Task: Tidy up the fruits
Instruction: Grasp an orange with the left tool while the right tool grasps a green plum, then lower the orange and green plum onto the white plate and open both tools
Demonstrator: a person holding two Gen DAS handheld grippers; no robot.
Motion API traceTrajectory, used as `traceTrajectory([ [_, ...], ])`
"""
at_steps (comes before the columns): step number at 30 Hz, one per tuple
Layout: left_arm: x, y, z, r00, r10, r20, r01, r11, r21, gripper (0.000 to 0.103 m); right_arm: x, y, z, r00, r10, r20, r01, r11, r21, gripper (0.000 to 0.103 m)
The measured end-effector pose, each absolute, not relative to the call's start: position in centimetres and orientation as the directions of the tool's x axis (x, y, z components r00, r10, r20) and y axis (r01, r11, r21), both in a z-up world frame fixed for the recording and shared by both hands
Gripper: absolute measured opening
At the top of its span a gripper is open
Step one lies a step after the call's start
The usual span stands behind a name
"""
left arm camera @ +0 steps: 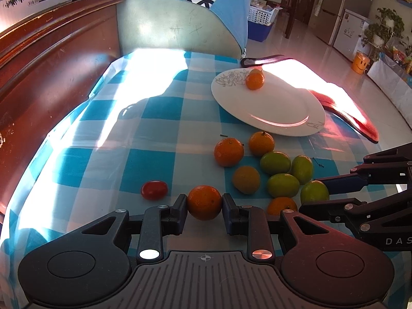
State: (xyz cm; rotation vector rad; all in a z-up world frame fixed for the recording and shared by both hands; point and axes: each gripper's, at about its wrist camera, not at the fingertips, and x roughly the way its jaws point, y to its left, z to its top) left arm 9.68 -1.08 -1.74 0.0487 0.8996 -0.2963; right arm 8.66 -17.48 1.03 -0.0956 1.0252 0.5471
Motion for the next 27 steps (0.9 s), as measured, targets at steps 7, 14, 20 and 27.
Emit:
traceTrajectory([
  [7,9.8,-1.7,-0.8,0.617,-0.251,-0.746,0.291,0.953,-0.081,0.026,9.1,-17.8,1.7,0.427,0.391,-0.816,-0.456,0.872,0.179,0.032],
  [14,10.7,-2.4,0.2,0.641,-0.285,-0.713,0.295,0.949,-0.114,0.026,10.1,-18.9,2.9,0.478,0.379,-0.792,-0.411,0.894,0.18,0.032],
  [20,11.3,-3.0,0.5,0.65,-0.294,-0.701,0.297,0.947,-0.122,0.026,10.7,-19.3,3.3,0.492,0.371,-0.788,-0.392,0.902,0.179,0.032],
  [27,11.8,-3.7,1.1,0.663,-0.3,-0.686,0.305,0.945,-0.118,0.026,11.0,-19.5,3.3,0.495,0.354,-0.793,-0.382,0.909,0.168,0.032],
])
